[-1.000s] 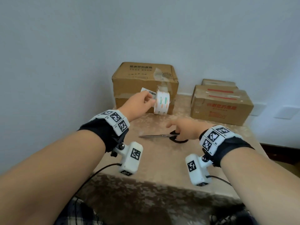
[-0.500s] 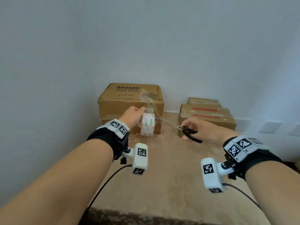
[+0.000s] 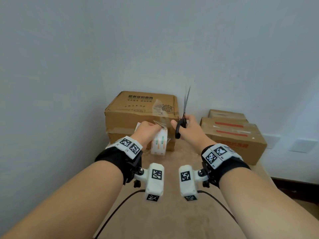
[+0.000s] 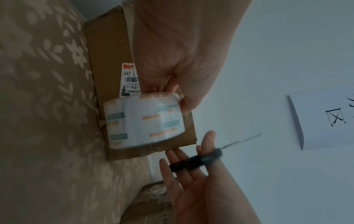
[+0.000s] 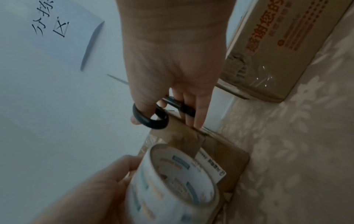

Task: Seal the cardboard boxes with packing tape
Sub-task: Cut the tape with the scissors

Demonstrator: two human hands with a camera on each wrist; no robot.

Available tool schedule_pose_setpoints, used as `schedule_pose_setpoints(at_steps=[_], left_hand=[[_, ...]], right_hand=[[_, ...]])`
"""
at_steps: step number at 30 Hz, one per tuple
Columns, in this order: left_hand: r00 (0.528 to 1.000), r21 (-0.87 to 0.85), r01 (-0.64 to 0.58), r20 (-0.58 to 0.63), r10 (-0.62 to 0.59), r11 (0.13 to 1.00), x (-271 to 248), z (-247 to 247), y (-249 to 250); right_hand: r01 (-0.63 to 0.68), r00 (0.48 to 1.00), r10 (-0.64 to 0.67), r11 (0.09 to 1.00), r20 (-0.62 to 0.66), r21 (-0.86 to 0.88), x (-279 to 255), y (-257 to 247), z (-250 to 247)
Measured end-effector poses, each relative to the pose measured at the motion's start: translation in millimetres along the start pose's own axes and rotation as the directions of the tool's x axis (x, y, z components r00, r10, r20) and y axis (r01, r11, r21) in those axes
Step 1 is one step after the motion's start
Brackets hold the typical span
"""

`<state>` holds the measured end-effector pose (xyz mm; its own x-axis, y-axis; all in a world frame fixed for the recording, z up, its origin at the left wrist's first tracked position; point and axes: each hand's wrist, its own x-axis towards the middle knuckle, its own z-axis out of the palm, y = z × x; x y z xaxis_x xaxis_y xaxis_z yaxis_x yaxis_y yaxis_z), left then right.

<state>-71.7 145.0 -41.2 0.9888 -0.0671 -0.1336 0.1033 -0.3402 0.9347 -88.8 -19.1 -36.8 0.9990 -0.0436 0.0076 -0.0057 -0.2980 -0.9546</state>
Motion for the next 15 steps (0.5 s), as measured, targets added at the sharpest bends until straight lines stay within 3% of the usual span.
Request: schedule_pose_setpoints(at_steps=[2,4,7,9,11,15], left_hand=[[0.999,0.017,0.015,-0.033,-0.014,1.0,-2,-16,-2],[0.999,0.067,0.023,-0.042,-0.021,0.998,-7,-31,-5],[0.998,0.078,0.039,-0.046,-0.035,0.996,-13,-34,-6],[0.996,0.002,0.077,-0.041,-0.077,0.997,-16,-27,-4],[0.995,-0.068,0.089,-0.031,-0.091,0.994,-17,-19,-4],[0.997,-0.049,0.068,-0.03,-0.07,0.996,-13,-20,-8]], right_hand=[[-0.004,0.999,0.005,1.0,0.039,-0.004,-8,-4,0],[0.1,0.995,-0.095,0.979,0.036,-0.176,-14,-13,-4],[0.287,0.943,-0.334,0.791,0.012,-0.54,-13,-32,-6],[0.335,0.912,-0.408,0.696,0.034,-0.635,-5,-42,3],[0.346,0.913,-0.402,0.663,0.074,-0.664,4,-46,17],[0.295,0.939,-0.334,0.648,0.086,-0.702,23,-37,38]])
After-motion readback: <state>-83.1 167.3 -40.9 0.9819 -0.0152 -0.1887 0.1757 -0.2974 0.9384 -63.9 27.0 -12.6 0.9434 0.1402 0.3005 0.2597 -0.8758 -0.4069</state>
